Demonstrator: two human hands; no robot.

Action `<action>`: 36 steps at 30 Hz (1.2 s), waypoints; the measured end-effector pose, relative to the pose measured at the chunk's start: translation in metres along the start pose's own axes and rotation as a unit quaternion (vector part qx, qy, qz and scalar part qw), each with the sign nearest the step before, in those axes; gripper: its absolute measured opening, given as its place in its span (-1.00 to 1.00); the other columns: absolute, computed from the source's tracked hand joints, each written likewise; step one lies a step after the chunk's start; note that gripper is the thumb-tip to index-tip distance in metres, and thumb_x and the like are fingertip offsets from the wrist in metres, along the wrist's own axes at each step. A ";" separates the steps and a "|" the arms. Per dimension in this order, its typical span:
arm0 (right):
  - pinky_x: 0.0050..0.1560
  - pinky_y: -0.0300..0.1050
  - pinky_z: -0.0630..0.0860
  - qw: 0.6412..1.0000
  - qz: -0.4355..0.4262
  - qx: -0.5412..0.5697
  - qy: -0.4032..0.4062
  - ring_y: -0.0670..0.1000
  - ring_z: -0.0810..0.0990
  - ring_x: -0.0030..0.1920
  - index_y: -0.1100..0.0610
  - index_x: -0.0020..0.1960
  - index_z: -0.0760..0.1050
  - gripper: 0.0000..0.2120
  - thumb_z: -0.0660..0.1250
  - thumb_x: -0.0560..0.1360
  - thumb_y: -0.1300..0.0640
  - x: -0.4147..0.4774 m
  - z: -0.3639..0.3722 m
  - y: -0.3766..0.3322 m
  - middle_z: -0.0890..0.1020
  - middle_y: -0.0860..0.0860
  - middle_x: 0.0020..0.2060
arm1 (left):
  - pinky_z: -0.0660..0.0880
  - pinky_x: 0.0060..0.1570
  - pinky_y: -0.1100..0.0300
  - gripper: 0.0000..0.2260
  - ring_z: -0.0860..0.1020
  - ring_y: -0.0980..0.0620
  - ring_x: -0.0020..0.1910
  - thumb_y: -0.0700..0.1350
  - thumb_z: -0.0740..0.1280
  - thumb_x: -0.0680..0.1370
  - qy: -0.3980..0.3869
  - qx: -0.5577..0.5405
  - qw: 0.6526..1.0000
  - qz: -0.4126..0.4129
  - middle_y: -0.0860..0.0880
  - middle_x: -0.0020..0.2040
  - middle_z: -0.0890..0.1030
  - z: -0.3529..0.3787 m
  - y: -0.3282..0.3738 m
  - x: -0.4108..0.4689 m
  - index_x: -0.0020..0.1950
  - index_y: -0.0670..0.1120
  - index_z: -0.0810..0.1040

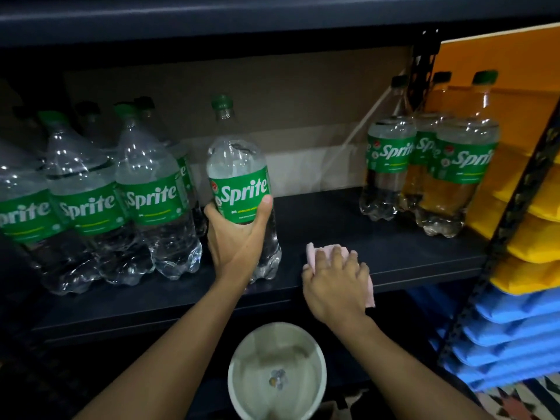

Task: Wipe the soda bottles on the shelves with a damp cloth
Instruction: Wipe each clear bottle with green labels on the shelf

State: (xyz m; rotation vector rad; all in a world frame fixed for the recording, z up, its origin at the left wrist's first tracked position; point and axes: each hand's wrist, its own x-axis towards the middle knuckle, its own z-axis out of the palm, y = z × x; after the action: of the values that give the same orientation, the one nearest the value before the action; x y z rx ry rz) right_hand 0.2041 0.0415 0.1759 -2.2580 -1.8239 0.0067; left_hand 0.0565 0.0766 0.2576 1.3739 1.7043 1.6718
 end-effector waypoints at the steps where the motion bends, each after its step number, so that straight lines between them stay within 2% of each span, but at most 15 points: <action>1: 0.53 0.35 -0.03 1.000 0.012 -0.001 -0.007 0.40 0.06 0.58 0.10 0.63 0.17 -0.43 -0.08 0.70 -0.12 0.000 -0.001 -0.005 0.15 0.25 0.61 | 0.48 0.10 0.09 -0.23 0.61 -0.06 0.14 0.39 0.53 0.37 0.002 -0.002 1.000 0.010 0.00 0.19 0.62 0.001 -0.001 -0.002 0.36 -0.02 0.34; 4: 0.54 0.38 -0.12 0.999 0.037 0.000 -0.027 0.42 -0.06 0.59 0.15 0.65 0.08 -0.39 -0.07 0.70 -0.14 0.005 -0.005 -0.016 0.04 0.27 0.63 | 0.48 0.08 0.12 -0.19 0.59 0.03 0.11 0.34 0.56 0.37 -0.008 -0.012 1.000 0.024 0.04 0.19 0.60 0.003 -0.001 -0.003 0.42 -0.06 0.35; 7: 0.53 0.43 -0.17 0.998 0.035 -0.002 -0.046 0.43 -0.09 0.59 0.14 0.67 0.04 -0.35 -0.08 0.69 -0.19 0.007 -0.005 -0.014 -0.01 0.29 0.63 | 0.48 0.08 0.13 -0.15 0.60 0.02 0.15 0.35 0.56 0.35 -0.018 -0.020 0.999 0.021 0.04 0.23 0.61 0.002 -0.002 -0.002 0.45 -0.06 0.33; 11: 0.51 0.42 -0.18 0.999 -0.023 0.017 -0.033 0.38 -0.10 0.61 -0.12 0.67 -0.09 -0.35 -0.09 0.65 -0.33 0.007 -0.011 -0.003 -0.03 0.21 0.65 | 0.45 0.13 0.17 -0.16 0.59 0.06 0.20 0.28 0.58 0.39 -0.066 -0.035 0.997 0.018 0.07 0.28 0.59 -0.006 -0.003 -0.001 0.50 -0.03 0.29; 14: 0.51 0.40 -0.08 0.994 -0.107 0.001 -0.037 0.30 -0.06 0.62 -0.22 0.61 0.08 -0.46 -0.09 0.67 -0.32 0.005 -0.010 -0.003 0.00 0.05 0.67 | 0.44 0.22 0.15 -0.14 0.55 0.11 0.25 0.24 0.59 0.41 -0.112 -0.032 0.993 0.023 0.11 0.35 0.55 -0.016 -0.008 0.000 0.56 0.00 0.25; 17: 0.49 0.41 -0.06 0.989 -0.124 -0.028 -0.075 0.29 -0.06 0.62 -0.26 0.58 0.15 -0.51 -0.07 0.67 -0.28 0.006 -0.014 -0.001 0.02 0.00 0.67 | 0.36 0.31 0.17 0.05 0.46 0.13 0.38 0.39 0.55 0.30 -0.142 -0.031 0.989 0.030 0.11 0.49 0.45 -0.024 -0.012 -0.002 0.64 0.06 0.16; 19: 0.48 0.43 -0.10 0.985 -0.129 -0.046 -0.103 0.31 -0.09 0.62 -0.27 0.61 0.09 -0.50 -0.04 0.67 -0.26 0.009 -0.017 0.000 -0.03 0.02 0.67 | 0.35 0.46 0.09 0.14 0.39 0.13 0.50 0.47 0.47 0.23 -0.151 -0.029 0.987 0.038 0.11 0.58 0.37 -0.031 -0.017 -0.004 0.67 0.09 0.09; 21: 0.50 0.41 -0.12 0.987 -0.121 -0.019 -0.103 0.28 -0.10 0.63 -0.26 0.64 -0.01 -0.42 -0.01 0.66 -0.30 0.009 -0.019 0.000 -0.03 0.01 0.67 | 0.33 0.56 -0.05 0.14 0.34 0.12 0.56 0.52 0.44 0.25 -0.163 -0.032 0.986 0.035 0.11 0.63 0.31 -0.037 -0.021 -0.005 0.69 0.13 0.04; 23: 0.55 0.31 -0.13 0.990 -0.100 0.075 -0.066 0.18 -0.05 0.65 -0.19 0.66 -0.01 -0.32 0.05 0.62 -0.37 0.009 -0.024 -0.004 0.05 -0.04 0.67 | 0.36 0.54 -0.08 0.12 0.36 0.14 0.55 0.52 0.41 0.29 -0.169 -0.035 0.985 0.030 0.12 0.63 0.29 -0.045 -0.024 -0.008 0.70 0.10 0.06; 24: 0.57 0.25 -0.10 0.987 -0.098 0.121 -0.029 0.12 0.00 0.65 -0.15 0.65 0.07 -0.30 0.10 0.60 -0.38 0.010 -0.028 -0.007 0.14 -0.06 0.65 | 0.38 0.53 -0.06 0.08 0.39 0.15 0.51 0.49 0.42 0.32 -0.168 -0.034 0.985 0.028 0.13 0.61 0.31 -0.047 -0.024 -0.010 0.70 0.06 0.10; 26: 0.57 0.15 0.11 0.971 -0.110 0.208 0.030 0.05 0.22 0.58 -0.09 0.59 0.28 -0.31 0.21 0.55 -0.38 0.015 -0.036 -0.017 0.36 -0.09 0.55 | 0.44 0.45 0.01 -0.13 0.45 0.16 0.42 0.33 0.48 0.46 -0.158 -0.020 0.987 0.027 0.11 0.52 0.37 -0.052 -0.030 -0.011 0.65 0.02 0.26; 29: 0.41 0.10 0.43 0.925 -0.133 0.355 0.021 -0.04 0.52 0.39 -0.06 0.46 0.49 -0.29 0.25 0.45 -0.44 0.023 -0.046 -0.029 0.62 -0.14 0.31 | 0.57 0.31 0.03 -0.34 0.58 0.14 0.27 0.13 0.52 0.53 -0.156 0.000 0.987 0.026 0.08 0.44 0.50 -0.056 -0.037 -0.009 0.57 -0.01 0.40; 32: 0.41 0.16 0.42 0.922 -0.142 0.360 0.009 -0.04 0.56 0.34 -0.08 0.42 0.52 -0.28 0.23 0.42 -0.48 0.033 -0.051 -0.035 0.66 -0.16 0.24 | 0.63 0.22 0.02 -0.41 0.65 0.13 0.16 0.08 0.54 0.54 -0.158 0.001 0.987 0.026 0.11 0.32 0.61 -0.056 -0.042 -0.003 0.54 -0.01 0.49; 36: 0.43 0.18 0.39 0.926 -0.128 0.354 -0.003 -0.01 0.55 0.36 -0.09 0.44 0.50 -0.41 0.30 0.52 -0.38 0.052 -0.051 -0.035 0.66 -0.13 0.26 | 0.56 0.11 0.26 -0.45 0.64 0.22 0.06 0.04 0.53 0.56 -0.161 0.020 0.986 0.033 0.08 0.28 0.63 -0.045 -0.040 0.010 0.51 -0.06 0.51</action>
State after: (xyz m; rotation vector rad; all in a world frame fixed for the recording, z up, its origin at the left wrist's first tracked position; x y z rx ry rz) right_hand 0.1894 0.0889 0.2394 -1.5130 -1.7256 0.5350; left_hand 0.0007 0.0679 0.2346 1.6339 1.5274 1.3638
